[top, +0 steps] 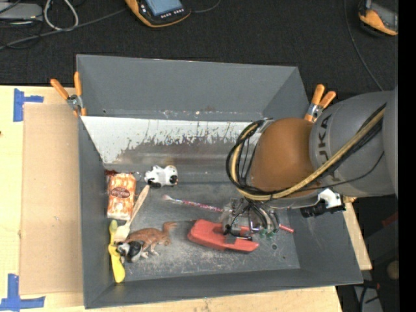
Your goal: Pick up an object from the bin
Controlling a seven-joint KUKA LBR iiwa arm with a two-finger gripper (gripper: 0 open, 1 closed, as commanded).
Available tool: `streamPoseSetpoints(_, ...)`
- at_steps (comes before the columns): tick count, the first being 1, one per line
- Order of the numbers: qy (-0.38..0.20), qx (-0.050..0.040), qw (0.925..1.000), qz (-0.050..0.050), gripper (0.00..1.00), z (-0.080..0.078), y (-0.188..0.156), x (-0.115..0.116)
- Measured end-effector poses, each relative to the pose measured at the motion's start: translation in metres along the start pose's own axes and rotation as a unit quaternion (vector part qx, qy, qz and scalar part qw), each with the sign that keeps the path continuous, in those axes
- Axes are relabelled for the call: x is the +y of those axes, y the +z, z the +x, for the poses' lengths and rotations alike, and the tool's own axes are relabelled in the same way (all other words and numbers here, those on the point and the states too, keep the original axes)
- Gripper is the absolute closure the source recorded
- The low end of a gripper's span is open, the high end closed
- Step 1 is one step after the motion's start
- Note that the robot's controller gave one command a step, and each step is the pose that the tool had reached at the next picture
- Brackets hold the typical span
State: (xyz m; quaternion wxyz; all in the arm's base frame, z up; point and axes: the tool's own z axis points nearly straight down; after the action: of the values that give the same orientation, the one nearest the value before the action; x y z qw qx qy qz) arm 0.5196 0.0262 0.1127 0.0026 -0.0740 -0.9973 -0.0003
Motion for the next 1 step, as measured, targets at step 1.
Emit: streamPoseSetpoints(1, 0.005, 0.0012, 1.0, 0.0, 1.0, 0.0111, 0.0152, -0.004)
